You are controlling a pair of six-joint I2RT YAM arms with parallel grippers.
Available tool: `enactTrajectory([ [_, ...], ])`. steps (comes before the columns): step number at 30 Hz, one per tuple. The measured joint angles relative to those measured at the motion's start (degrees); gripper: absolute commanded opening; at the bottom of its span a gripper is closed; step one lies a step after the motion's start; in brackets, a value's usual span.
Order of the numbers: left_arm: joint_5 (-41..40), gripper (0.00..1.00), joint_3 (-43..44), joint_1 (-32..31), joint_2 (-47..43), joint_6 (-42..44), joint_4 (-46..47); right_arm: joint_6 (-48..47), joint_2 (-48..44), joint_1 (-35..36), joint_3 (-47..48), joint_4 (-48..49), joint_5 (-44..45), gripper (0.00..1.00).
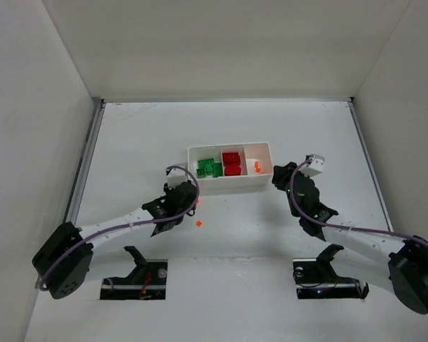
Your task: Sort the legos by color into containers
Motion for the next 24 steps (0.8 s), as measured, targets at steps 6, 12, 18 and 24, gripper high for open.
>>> enactTrajectory([
  [6,2.6,0.35,-0.37,2.62,6.64,1.66,5.38,-0.81,1.53,0.76,0.85,0.57,-0.76,0.4],
  [12,3.93,0.35,-0.63,4.37,9.86,3.3,9.62,-1.14,2.91,1.77,1.6,1.11,-1.55,0.4],
  [18,4.83,0.33,-0.63,5.64,12.22,4.42,11.93,-1.42,3.63,2.49,2.01,1.2,-1.95,0.4],
  [24,5.73,0.32,-0.63,5.86,13.57,4.9,12.81,-1.53,3.63,2.64,2.01,1.18,-1.99,0.4],
])
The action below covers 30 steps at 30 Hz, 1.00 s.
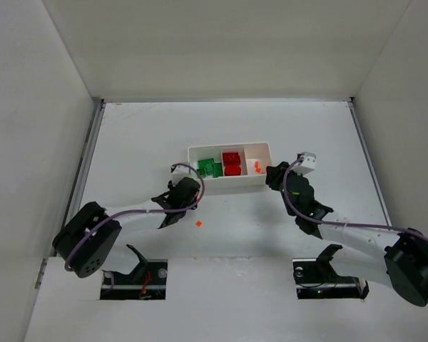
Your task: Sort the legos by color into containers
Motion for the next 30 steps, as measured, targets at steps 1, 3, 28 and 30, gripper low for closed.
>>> enactTrajectory([
  [1,-0.07,0.32,0.02,0.0,0.33,0.11,0.26,0.02,0.0,0.02,0.0,0.02,-0.02,0.4],
  [3,-0.17,0.3,0.09,0.0,0.7,0.24,0.76,0.0,0.02,0.17,0.02,0.02,0.0,0.4],
  [28,0.33,0.14,-5.99,5.44,-32.46,-6.8,-8.68,-5.49,23.91,21.88,14.64,2.62,-6.12,0.57],
  [30,0.96,0.14,-7.28,6.25,-34.23,-7.52,-9.2,-5.22,28.89,23.82,18.08,2.56,-4.83,0.6],
])
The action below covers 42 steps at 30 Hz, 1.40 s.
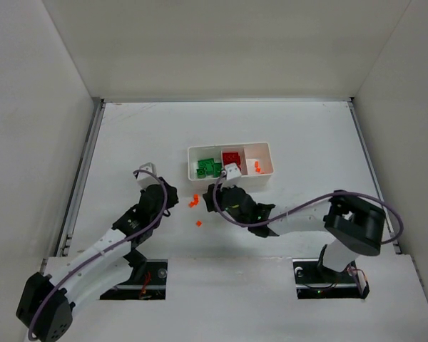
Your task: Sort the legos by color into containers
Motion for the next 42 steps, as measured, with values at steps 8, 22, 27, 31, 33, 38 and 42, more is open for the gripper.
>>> enactTrajectory([
  [8,3.54,0.14,-5.16,2.38,-7.23,-2.03,-1.25,1.16,13.16,2.36,10.54,-0.72,5.51,0.6],
  [22,7.82,0.14,-7.34,3.5,-10.75,-3.02,-1.53,3.76,23.43,6.25,18.29,-4.42,12.52,0.49],
  [27,8.41,0.14,-7.34,3.61,-10.93,-3.02,-1.7,4.92,25.7,6.56,20.09,-5.81,14.58,0.47],
  [31,8.68,0.14,-7.34,3.61,-11.21,-3.02,-1.88,5.4,27.02,6.47,21.05,-6.23,16.65,0.47],
  [33,8.74,0.14,-7.34,3.63,-11.23,-3.02,-2.14,5.53,27.65,6.47,21.57,-6.47,17.7,0.46],
  [38,8.87,0.14,-7.34,3.87,-11.23,-3.02,-2.82,5.7,29.09,6.47,23.23,-6.54,19.41,0.32],
  [42,8.9,0.14,-7.34,3.87,-11.23,-3.02,-3.06,6.14,29.44,6.58,23.47,-6.38,20.22,0.21],
])
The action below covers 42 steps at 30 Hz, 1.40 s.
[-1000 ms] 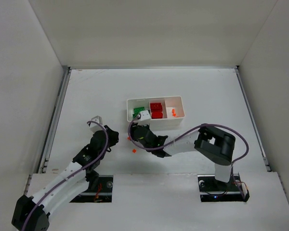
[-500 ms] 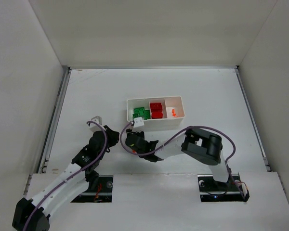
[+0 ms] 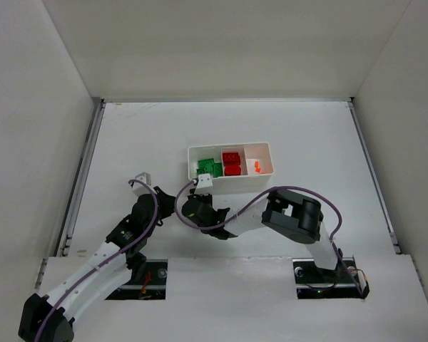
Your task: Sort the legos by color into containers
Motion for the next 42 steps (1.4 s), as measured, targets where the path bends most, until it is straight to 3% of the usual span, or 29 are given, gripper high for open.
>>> enactTrajectory([
  [6,0.02,0.14,0.0,0.0,0.7,-0.02,0.04,-0.28,-4.63,2.51,-5.03,0.37,1.09,0.2],
  [15,0.02,0.14,1.09,-1.99,6.03,-0.09,1.68,-1.31,-29.99,3.76,-18.36,2.73,1.75,0.2],
  [19,-0.04,0.14,2.6,-4.68,7.13,-0.28,2.89,-2.73,-39.06,-2.01,-23.69,3.43,1.2,0.2],
  [22,-0.48,0.15,4.52,-7.19,8.96,-0.39,3.82,-4.24,-44.13,-10.21,-27.06,3.37,-0.5,0.2],
  [29,-2.6,0.15,10.38,-14.08,17.31,-0.11,7.82,-5.57,-44.57,-26.49,-28.65,2.91,-8.44,0.26],
  [33,-3.48,0.15,15.17,-16.41,23.17,0.7,10.64,-5.64,-43.41,-29.16,-28.72,1.97,-12.44,0.45],
  [37,-3.96,0.15,21.22,-17.27,30.18,2.05,13.97,-5.88,-45.2,-29.75,-29.4,1.77,-14.82,0.48],
  [42,-3.89,0.15,30.34,-18.12,41.22,3.72,17.73,-5.11,-54.73,-30.4,-33.64,0.98,-15.52,0.46],
])
